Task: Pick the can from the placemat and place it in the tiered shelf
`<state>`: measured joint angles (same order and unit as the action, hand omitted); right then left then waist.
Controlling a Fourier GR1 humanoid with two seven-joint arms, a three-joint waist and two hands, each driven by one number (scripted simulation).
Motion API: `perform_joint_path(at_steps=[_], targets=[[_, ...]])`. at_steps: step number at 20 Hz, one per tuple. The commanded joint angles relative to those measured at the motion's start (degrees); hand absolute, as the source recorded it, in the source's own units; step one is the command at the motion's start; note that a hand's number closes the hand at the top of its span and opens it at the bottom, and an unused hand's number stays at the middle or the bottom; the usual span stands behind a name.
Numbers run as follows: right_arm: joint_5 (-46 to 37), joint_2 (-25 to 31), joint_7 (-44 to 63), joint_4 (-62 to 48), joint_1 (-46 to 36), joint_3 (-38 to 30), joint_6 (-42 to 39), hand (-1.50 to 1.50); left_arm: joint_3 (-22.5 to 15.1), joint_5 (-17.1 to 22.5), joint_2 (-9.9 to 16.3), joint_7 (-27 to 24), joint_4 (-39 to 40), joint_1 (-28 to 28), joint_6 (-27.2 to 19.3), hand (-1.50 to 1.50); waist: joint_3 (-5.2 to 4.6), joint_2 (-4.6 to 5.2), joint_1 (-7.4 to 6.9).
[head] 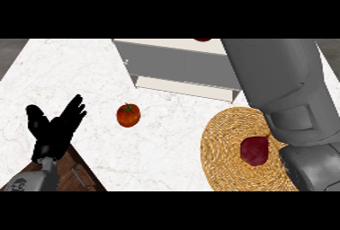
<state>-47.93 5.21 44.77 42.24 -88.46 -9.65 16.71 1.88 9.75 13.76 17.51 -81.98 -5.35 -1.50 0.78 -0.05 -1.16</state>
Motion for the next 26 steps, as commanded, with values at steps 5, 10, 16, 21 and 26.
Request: perform_joint_path(at_steps=[5,10,16,21,26], targets=[[6.6,-0.17,-2.68,3.0,-0.75,-7.59,10.15,-1.5,0.1,0.33,-1.98,-1.35,4.37,2.96,0.59,0.0,-0.83,0.51,0.04],[4.05,2.31,-2.18,5.68,0.93,-7.65,16.29,-1.5,-1.56,-1.77,-3.1,-0.03,0.99,4.66,-1.05,0.0,-0.79,0.07,0.5],[-0.17,8.37,5.28,9.73,2.85,-7.93,16.75,-1.5,1.53,-0.49,-1.33,-0.88,2.99,4.19,0.4,0.0,-0.81,-0.29,1.96],[1.1,12.38,8.11,19.52,8.58,-10.84,14.84,-1.5,-0.56,-2.62,-3.85,-1.85,0.33,9.78,-1.48,0.0,-0.71,-0.9,2.78],[7.27,14.57,10.58,32.01,15.75,-12.04,5.61,-1.5,1.84,-1.06,-2.07,0.85,2.3,4.1,-0.57,0.0,-0.72,-0.76,3.47]])
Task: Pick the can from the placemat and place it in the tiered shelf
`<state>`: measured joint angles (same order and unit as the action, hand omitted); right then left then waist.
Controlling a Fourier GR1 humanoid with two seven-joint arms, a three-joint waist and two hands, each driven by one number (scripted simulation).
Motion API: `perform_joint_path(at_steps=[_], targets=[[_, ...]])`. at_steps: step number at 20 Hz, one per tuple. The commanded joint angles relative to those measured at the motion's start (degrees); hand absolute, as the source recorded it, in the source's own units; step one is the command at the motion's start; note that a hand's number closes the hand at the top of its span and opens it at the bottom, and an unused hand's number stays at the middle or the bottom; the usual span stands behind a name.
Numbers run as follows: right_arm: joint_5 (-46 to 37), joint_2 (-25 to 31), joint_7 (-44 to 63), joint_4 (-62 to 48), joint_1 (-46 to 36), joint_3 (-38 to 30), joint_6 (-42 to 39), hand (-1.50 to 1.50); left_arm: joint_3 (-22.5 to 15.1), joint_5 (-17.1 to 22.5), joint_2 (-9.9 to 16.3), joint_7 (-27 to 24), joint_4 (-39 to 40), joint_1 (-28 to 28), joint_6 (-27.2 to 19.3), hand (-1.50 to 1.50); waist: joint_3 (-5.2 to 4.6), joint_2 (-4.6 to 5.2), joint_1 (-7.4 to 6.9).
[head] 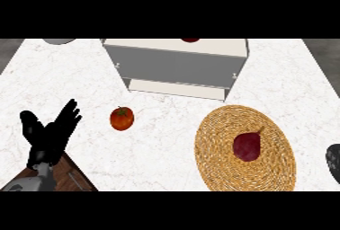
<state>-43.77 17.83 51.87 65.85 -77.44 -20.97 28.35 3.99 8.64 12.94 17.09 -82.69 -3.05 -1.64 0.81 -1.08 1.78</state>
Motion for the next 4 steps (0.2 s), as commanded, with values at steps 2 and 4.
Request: perform_joint_path(at_steps=[2,4], targets=[[6.57,3.78,2.11,13.02,8.51,-1.91,-9.12,-1.5,1.45,1.51,0.31,-1.11,4.45,4.02,2.25,0.0,-0.75,0.27,0.63],[8.32,5.7,4.72,18.08,10.12,-2.78,-12.02,-1.5,0.34,0.55,-0.98,-0.48,3.61,3.4,1.05,0.0,-0.77,0.33,0.54]])
